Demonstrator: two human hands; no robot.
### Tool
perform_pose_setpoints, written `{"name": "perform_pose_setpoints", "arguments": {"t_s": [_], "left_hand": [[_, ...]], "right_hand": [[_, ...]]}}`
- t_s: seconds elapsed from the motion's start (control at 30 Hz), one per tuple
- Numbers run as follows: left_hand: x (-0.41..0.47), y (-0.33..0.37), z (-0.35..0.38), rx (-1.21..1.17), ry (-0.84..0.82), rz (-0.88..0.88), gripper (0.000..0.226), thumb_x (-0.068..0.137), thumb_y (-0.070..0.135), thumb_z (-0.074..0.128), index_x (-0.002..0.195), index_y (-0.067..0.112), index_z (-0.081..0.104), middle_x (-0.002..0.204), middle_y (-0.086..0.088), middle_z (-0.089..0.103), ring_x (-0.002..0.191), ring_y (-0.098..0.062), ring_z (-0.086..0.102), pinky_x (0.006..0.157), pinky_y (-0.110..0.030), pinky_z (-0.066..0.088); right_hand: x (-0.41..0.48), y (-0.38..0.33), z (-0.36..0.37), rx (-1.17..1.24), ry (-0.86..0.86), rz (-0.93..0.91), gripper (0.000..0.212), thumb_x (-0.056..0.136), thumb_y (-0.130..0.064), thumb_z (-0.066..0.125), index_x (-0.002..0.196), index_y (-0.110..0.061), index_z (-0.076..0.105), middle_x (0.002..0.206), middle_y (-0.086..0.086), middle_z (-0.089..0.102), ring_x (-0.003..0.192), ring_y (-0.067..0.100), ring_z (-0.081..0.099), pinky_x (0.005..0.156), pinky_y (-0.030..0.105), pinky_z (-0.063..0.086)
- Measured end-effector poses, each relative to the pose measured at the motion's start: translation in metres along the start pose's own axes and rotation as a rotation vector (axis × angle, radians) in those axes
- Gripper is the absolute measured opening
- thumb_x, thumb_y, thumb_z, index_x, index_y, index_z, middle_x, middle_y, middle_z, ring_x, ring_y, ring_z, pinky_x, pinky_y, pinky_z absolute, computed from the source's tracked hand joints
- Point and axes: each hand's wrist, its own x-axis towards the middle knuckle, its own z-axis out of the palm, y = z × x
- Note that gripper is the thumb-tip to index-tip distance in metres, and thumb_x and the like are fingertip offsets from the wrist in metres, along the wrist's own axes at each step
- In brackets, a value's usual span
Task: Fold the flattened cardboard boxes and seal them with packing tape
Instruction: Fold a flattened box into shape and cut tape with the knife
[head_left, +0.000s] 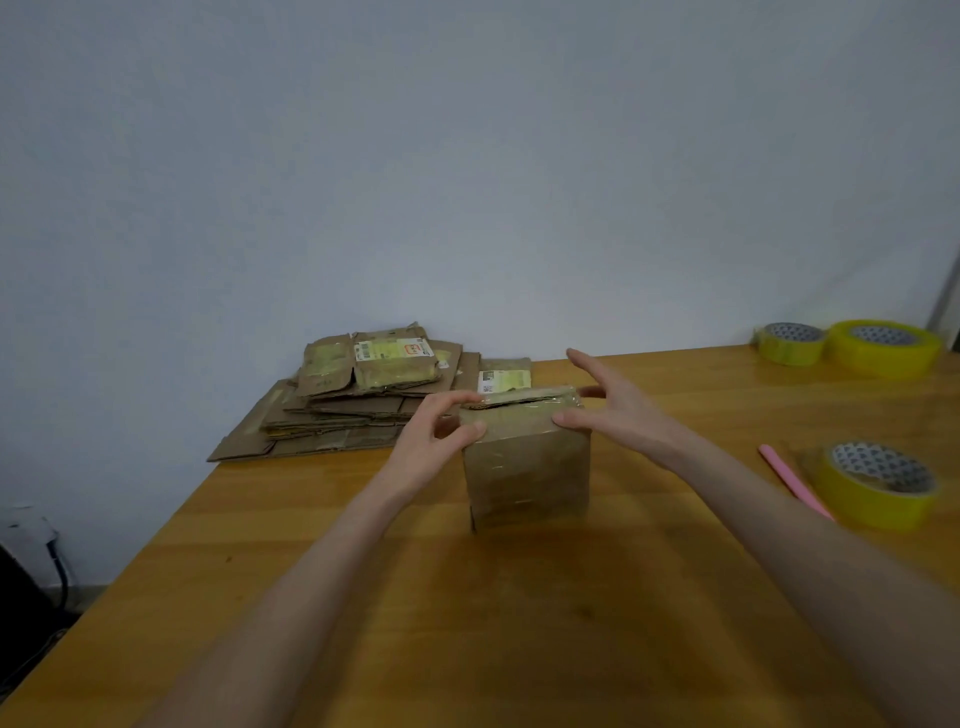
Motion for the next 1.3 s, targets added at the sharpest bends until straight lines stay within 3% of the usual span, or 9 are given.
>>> {"name": "perform_pose_setpoints", "arguments": {"t_s": [0.2,0.37,0.57,0.73,0.83,1.1,1.3], "left_hand": [[0.002,-0.001,0.0,0.098,0.023,0.037,0.029,0.094,0.029,0.055,0.122,0.03,0.06,0.136,0.012,0.043,0.123,-0.01,0.044,0.105,-0.036,0.041],[0.007,0.008,0.004,0.531,-0.026,0.154,0.041,0.101,0.033,0.038,0.141,0.026,0.044,0.156,0.009,0.024,0.141,-0.01,0.023,0.114,-0.036,0.026],[0.008,0.011,0.012,0.724,-0.137,0.116,0.057,0.099,0.047,0.031,0.15,0.025,0.023,0.159,0.006,0.008,0.147,-0.009,0.002,0.118,-0.037,0.015],[0.017,0.014,0.009,0.917,-0.153,0.162,0.055,0.1,0.048,0.028,0.148,0.022,0.027,0.159,0.001,0.015,0.147,-0.012,0.007,0.12,-0.036,0.006],[0.025,0.017,0.013,1.074,-0.214,0.183,0.068,0.096,0.059,0.021,0.152,0.021,0.016,0.16,-0.002,0.011,0.147,-0.014,0.005,0.12,-0.039,0.004],[0.03,0.018,0.016,0.969,-0.28,0.138,0.069,0.096,0.056,0.03,0.153,0.023,0.01,0.161,-0.004,-0.001,0.147,-0.016,-0.004,0.119,-0.036,0.007],[0.03,0.022,0.015,1.005,-0.334,0.128,0.07,0.096,0.055,0.029,0.153,0.02,0.008,0.16,-0.007,-0.004,0.147,-0.018,-0.004,0.12,-0.035,0.004]], "right_hand": [[0.001,0.006,0.005,-0.175,0.001,-0.066,0.045,0.091,-0.039,0.059,0.133,-0.024,0.054,0.145,-0.007,0.04,0.132,0.011,0.036,0.102,0.026,0.028],[0.005,0.009,0.007,-0.244,-0.017,-0.066,0.043,0.097,-0.04,0.048,0.136,-0.021,0.052,0.145,-0.007,0.038,0.132,0.012,0.036,0.108,0.031,0.032],[0.009,0.005,0.011,-0.36,-0.039,-0.073,0.04,0.102,-0.031,0.037,0.138,-0.019,0.048,0.144,0.001,0.035,0.132,0.016,0.034,0.109,0.033,0.032],[0.014,0.001,0.01,-0.452,-0.062,-0.056,0.039,0.102,-0.032,0.034,0.138,-0.023,0.049,0.144,0.002,0.034,0.131,0.018,0.036,0.108,0.031,0.031],[0.013,-0.001,0.01,-0.464,-0.061,-0.053,0.04,0.102,-0.033,0.034,0.138,-0.022,0.049,0.144,0.003,0.033,0.131,0.019,0.036,0.109,0.033,0.031],[0.01,-0.001,0.007,-0.393,-0.156,-0.013,0.067,0.085,-0.059,0.051,0.142,-0.025,0.042,0.155,0.0,0.02,0.14,0.022,0.024,0.112,0.039,0.028],[0.007,-0.003,0.005,-0.525,-0.227,-0.016,0.073,0.087,-0.056,0.053,0.149,-0.026,0.03,0.158,-0.001,0.01,0.143,0.023,0.018,0.116,0.038,0.023]]}}
